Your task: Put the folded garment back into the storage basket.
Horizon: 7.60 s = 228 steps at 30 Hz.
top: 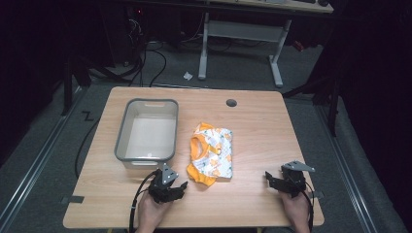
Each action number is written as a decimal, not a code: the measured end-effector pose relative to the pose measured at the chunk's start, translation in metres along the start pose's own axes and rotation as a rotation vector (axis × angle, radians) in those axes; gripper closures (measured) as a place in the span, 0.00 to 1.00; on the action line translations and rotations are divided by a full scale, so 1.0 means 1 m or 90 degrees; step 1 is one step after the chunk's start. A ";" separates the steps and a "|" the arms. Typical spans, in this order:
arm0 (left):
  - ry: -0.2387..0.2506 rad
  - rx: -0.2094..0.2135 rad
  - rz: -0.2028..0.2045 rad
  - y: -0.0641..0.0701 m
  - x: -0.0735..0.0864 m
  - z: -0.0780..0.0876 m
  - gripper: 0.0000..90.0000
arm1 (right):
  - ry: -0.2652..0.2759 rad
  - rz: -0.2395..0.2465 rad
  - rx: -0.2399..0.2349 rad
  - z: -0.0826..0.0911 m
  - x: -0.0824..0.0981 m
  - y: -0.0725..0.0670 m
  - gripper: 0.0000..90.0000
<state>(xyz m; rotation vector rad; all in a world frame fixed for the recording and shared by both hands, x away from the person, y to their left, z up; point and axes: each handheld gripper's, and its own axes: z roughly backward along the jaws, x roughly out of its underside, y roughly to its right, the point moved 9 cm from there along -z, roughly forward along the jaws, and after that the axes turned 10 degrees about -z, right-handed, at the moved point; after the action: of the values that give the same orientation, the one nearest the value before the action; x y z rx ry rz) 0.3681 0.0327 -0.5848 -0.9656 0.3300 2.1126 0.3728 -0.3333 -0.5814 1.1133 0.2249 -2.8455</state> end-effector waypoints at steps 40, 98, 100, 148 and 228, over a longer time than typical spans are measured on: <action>-0.010 -0.010 0.030 0.003 -0.003 -0.002 0.37 | 0.001 0.000 0.000 0.000 0.000 0.000 0.31; -0.028 0.016 0.033 0.010 -0.098 -0.026 0.24 | 0.001 0.001 -0.001 0.000 0.000 0.000 0.31; -0.041 0.011 0.033 0.008 -0.099 -0.031 0.23 | 0.001 0.001 0.000 0.000 0.000 0.000 0.31; -0.087 0.033 0.044 0.004 -0.091 -0.077 0.78 | 0.001 0.002 0.000 0.000 0.000 0.000 0.31; 0.119 0.069 -0.011 -0.029 -0.176 0.039 0.82 | 0.000 0.003 -0.001 0.000 0.000 0.000 0.31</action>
<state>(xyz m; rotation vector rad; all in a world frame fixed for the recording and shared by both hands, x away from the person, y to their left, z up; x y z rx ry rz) 0.4414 -0.0241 -0.4272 -1.0997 0.5238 1.9713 0.3729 -0.3331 -0.5813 1.1127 0.2248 -2.8409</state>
